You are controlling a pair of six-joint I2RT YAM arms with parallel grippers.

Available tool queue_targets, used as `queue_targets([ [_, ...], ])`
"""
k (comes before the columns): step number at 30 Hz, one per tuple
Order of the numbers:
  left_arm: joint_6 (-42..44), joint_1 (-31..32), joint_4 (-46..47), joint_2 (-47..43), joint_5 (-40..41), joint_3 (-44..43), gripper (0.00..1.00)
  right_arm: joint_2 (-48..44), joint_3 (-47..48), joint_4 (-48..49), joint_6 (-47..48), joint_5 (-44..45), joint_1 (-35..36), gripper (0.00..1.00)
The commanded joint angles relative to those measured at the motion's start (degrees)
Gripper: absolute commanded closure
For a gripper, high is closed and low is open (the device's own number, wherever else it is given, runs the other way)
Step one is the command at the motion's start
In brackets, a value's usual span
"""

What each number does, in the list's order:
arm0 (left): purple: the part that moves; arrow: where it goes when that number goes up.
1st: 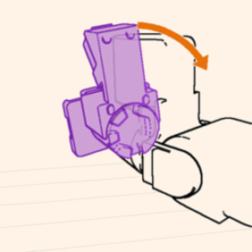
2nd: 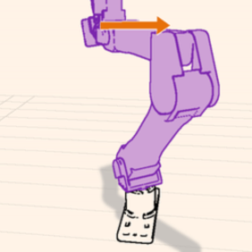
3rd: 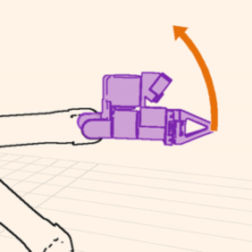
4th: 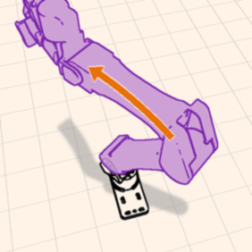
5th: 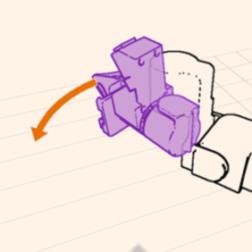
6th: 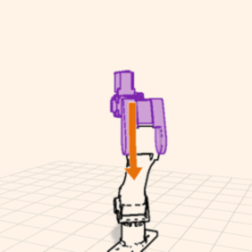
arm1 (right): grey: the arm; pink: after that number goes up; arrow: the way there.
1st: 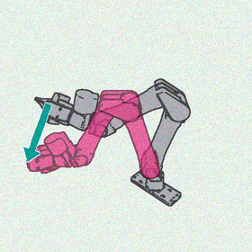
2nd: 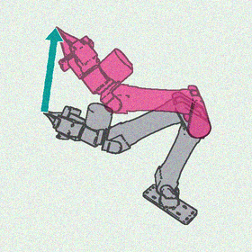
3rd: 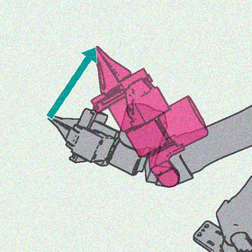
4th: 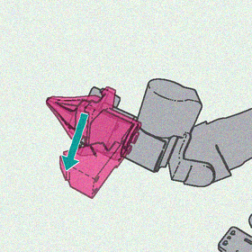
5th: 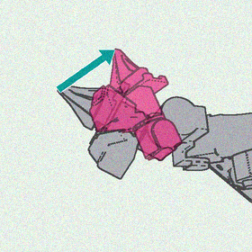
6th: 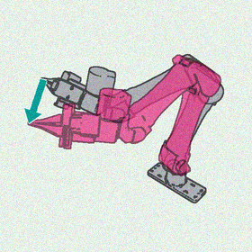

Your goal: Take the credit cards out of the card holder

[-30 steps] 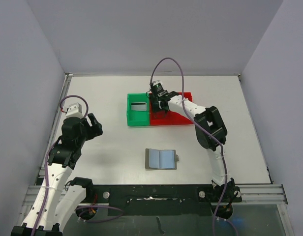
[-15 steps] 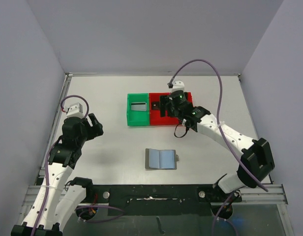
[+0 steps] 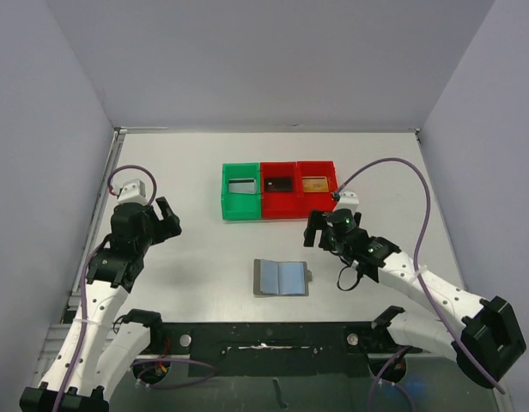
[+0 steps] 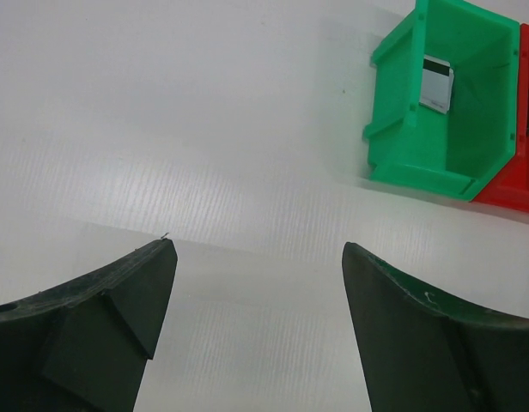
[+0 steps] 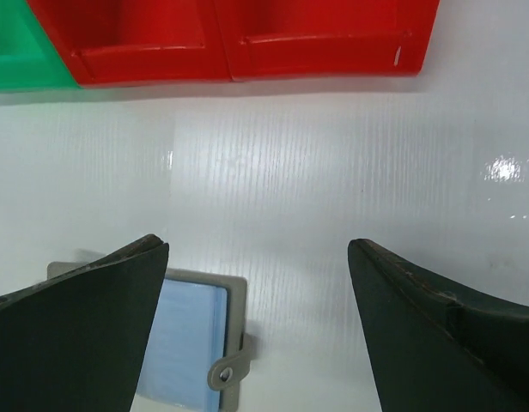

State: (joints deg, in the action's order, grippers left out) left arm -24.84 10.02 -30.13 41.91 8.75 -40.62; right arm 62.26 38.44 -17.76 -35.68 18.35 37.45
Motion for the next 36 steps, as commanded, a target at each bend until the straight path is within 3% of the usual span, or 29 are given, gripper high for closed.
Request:
queue_targets([
  [1, -0.12, -0.13, 3.97, 0.4, 2.55, -0.18, 0.22, -6.91, -5.38, 7.77, -6.53, -4.67, -0.01, 0.09],
  [8, -0.13, -0.09, 4.64, 0.3, 2.58, 0.13, 0.22, -9.94, -11.8, 8.69, -15.27, -9.37, 0.13, 0.07],
  [16, -0.03, -0.08, 4.81, 0.49, 0.98, 0.38, 0.21, -8.02, -11.54, 7.63, -13.19, -15.16, 2.36, 0.17],
  [26, 0.49, 0.09, 5.12, 2.52, -3.03, 0.6, 0.21, 0.66, -3.78, -1.29, -16.69, -1.15, 15.17, 0.29],
  [32, 0.79, 0.08, 4.32, 4.06, -4.0, 0.11, 0.21, 4.4, 1.12, -10.22, -18.19, 6.0, 18.1, 0.39],
  [36, 1.36, 0.17, 4.99, 4.83, -7.57, 0.12, 0.21, 3.77, 0.23, -10.88, -19.32, 7.1, 18.84, 0.46],
])
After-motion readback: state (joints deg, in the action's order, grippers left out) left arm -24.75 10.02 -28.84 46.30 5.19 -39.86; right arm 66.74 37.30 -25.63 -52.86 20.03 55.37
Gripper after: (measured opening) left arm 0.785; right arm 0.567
